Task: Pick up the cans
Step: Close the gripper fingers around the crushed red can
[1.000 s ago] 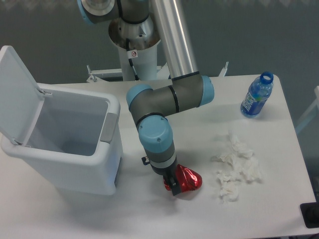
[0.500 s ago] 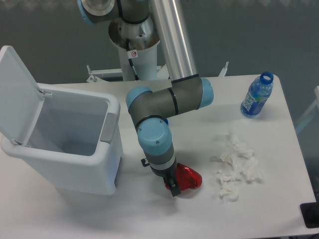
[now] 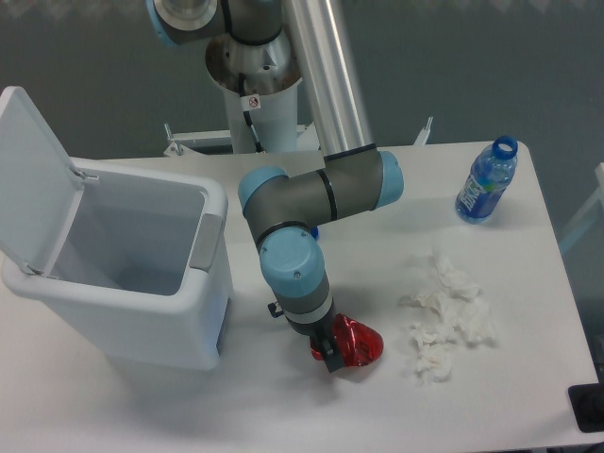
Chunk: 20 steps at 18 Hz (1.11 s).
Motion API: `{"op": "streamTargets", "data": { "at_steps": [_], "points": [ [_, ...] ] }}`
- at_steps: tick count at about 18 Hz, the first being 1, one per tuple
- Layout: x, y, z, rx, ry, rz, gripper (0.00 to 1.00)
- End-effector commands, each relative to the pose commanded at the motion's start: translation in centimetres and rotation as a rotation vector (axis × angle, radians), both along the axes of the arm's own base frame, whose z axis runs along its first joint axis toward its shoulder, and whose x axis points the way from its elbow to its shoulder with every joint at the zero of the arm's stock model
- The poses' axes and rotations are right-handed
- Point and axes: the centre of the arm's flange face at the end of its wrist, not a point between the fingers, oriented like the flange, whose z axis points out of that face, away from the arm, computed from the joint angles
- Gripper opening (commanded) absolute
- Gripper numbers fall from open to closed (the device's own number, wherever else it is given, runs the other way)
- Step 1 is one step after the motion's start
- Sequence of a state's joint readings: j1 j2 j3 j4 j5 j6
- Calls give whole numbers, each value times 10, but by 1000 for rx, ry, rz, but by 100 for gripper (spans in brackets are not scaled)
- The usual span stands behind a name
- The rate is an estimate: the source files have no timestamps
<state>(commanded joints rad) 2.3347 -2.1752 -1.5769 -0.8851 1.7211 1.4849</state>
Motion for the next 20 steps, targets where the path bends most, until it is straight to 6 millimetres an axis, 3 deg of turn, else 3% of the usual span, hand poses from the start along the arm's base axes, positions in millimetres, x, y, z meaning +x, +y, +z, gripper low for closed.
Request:
{"op": "streamTargets", "data": {
  "at_steps": [6,20],
  "points": [
    [-4,5,8,15,12,1,100],
    [-6,3,0,-17,22,-19,100]
  ]
}}
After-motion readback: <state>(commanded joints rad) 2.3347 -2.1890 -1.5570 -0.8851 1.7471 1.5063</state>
